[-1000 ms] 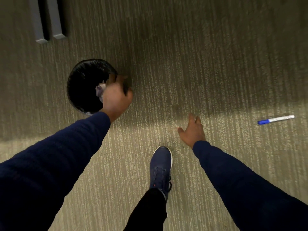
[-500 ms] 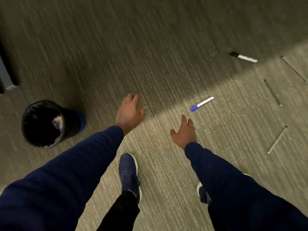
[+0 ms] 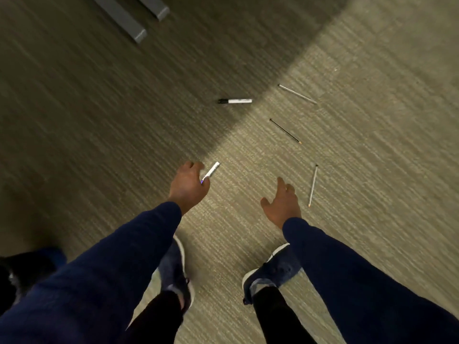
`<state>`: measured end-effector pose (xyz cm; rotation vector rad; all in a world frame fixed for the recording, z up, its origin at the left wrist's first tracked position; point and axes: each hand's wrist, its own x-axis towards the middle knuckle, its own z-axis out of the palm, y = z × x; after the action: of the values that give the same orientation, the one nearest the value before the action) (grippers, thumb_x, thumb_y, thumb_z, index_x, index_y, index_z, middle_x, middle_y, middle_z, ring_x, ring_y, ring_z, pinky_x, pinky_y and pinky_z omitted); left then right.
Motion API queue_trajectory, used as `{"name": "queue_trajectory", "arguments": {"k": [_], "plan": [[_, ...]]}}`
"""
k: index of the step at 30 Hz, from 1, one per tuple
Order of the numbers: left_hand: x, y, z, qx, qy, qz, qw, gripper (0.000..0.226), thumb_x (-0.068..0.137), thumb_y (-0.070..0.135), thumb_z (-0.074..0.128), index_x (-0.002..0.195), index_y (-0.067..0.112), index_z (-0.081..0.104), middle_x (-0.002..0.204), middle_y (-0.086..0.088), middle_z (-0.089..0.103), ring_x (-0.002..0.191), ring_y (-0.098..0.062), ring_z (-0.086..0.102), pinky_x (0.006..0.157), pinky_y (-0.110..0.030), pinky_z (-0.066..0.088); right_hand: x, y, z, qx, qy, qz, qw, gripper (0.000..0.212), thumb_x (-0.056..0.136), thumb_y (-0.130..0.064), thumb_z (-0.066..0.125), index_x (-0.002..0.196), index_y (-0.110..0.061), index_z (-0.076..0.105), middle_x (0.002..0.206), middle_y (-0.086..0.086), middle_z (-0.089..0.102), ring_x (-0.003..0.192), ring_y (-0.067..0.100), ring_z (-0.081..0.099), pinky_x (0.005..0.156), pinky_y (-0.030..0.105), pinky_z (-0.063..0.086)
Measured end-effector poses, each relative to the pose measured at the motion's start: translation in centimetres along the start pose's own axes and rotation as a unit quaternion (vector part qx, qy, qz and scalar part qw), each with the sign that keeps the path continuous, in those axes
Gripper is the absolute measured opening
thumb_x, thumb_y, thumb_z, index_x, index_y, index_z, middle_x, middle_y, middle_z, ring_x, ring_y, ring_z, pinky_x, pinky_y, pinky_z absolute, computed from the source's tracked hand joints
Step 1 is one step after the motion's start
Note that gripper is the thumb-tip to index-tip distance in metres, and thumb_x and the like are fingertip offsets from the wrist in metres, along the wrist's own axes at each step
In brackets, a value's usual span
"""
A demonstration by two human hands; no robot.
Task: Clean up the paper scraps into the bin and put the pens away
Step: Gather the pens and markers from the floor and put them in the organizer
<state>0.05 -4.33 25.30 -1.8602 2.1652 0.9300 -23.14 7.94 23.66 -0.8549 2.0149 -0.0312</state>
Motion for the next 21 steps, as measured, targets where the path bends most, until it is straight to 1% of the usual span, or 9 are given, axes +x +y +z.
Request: {"name": "queue_trajectory", "arguments": {"k": [2,4,9,11,13,15,17,18,21], "plan": [[1.8,1.0,2.5,0.014,-0.028,0.009,0.999,0.042,0.092,0.031,0.063,0.130,0.015,0.058,0.125,-0.009,0.057,0.111,-0.030,0.058,0.083,-0.037,0.047,1.6,2.3,-0.9,-0.003,0.009,0.022,1.000,0.086,0.094,-0.039,0.061,0.160,-0.020,0.009,0.164,0.016,0.018,0.145,0.037,0.032,0.112,0.047,0.040],[3.7,1.2,5.2,0.035,-0.057,0.009,0.998,0.044,0.092,0.030,0.062,0.133,0.015,0.056,0.125,-0.012,0.056,0.109,-0.033,0.060,0.085,-0.041,0.050,3.4,4.3,-0.7,0.004,0.015,0.041,0.999,0.086,0.094,-0.039,0.061,0.160,-0.019,0.010,0.162,0.016,0.021,0.143,0.036,0.035,0.110,0.048,0.042],[9.1,-0.7,11.7,0.114,-0.134,-0.002,0.984,0.060,0.095,0.031,0.057,0.149,0.013,0.040,0.136,-0.014,0.049,0.121,-0.036,0.054,0.095,-0.046,0.049,8.8,8.7,1.3,0.021,0.036,0.081,0.996,0.081,0.094,-0.042,0.059,0.158,-0.017,0.018,0.155,0.017,0.035,0.138,0.037,0.042,0.109,0.046,0.044],[11.5,-1.9,13.7,0.130,-0.148,-0.030,0.980,0.055,0.093,0.026,0.058,0.144,0.009,0.043,0.136,-0.019,0.048,0.121,-0.040,0.054,0.097,-0.049,0.048,11.1,10.3,1.9,0.032,0.056,0.098,0.993,0.072,0.095,-0.041,0.059,0.154,-0.014,0.029,0.150,0.017,0.041,0.133,0.035,0.047,0.106,0.044,0.045],[13.7,-3.0,15.4,0.138,-0.152,-0.058,0.977,0.045,0.093,0.018,0.057,0.133,0.003,0.045,0.135,-0.024,0.046,0.118,-0.045,0.055,0.096,-0.050,0.048,13.2,11.9,2.2,0.035,0.090,0.108,0.989,0.059,0.095,-0.037,0.059,0.145,-0.011,0.043,0.141,0.016,0.049,0.124,0.034,0.054,0.101,0.042,0.049],[15.3,-4.2,16.6,0.137,-0.155,-0.076,0.975,0.039,0.095,0.016,0.054,0.129,0.000,0.046,0.134,-0.027,0.047,0.116,-0.048,0.055,0.096,-0.052,0.049,15.0,13.2,2.1,0.040,0.126,0.118,0.984,0.047,0.095,-0.034,0.059,0.133,-0.008,0.051,0.129,0.016,0.054,0.111,0.033,0.059,0.089,0.039,0.051],[16.3,-5.3,17.4,0.138,-0.155,-0.067,0.976,0.034,0.097,0.019,0.052,0.126,0.001,0.049,0.129,-0.027,0.054,0.114,-0.047,0.057,0.094,-0.052,0.049,16.6,14.3,1.7,0.040,0.158,0.139,0.977,0.041,0.095,-0.031,0.059,0.126,-0.005,0.054,0.121,0.016,0.058,0.103,0.032,0.061,0.078,0.034,0.047],[16.7,-5.7,17.6,0.139,-0.152,-0.052,0.977,0.031,0.099,0.021,0.050,0.124,0.002,0.051,0.125,-0.027,0.057,0.112,-0.047,0.058,0.092,-0.052,0.050,17.3,14.7,1.5,0.037,0.170,0.155,0.973,0.039,0.095,-0.030,0.060,0.123,-0.003,0.054,0.118,0.016,0.059,0.101,0.033,0.061,0.075,0.033,0.046],[17.4,-6.3,17.6,0.156,-0.155,-0.003,0.975,0.025,0.101,0.023,0.049,0.118,0.005,0.055,0.118,-0.025,0.061,0.107,-0.045,0.060,0.087,-0.050,0.051,19.1,15.7,1.0,0.027,0.176,0.202,0.963,0.040,0.094,-0.032,0.061,0.118,-0.002,0.052,0.115,0.018,0.060,0.097,0.037,0.063,0.078,0.042,0.055]]}}
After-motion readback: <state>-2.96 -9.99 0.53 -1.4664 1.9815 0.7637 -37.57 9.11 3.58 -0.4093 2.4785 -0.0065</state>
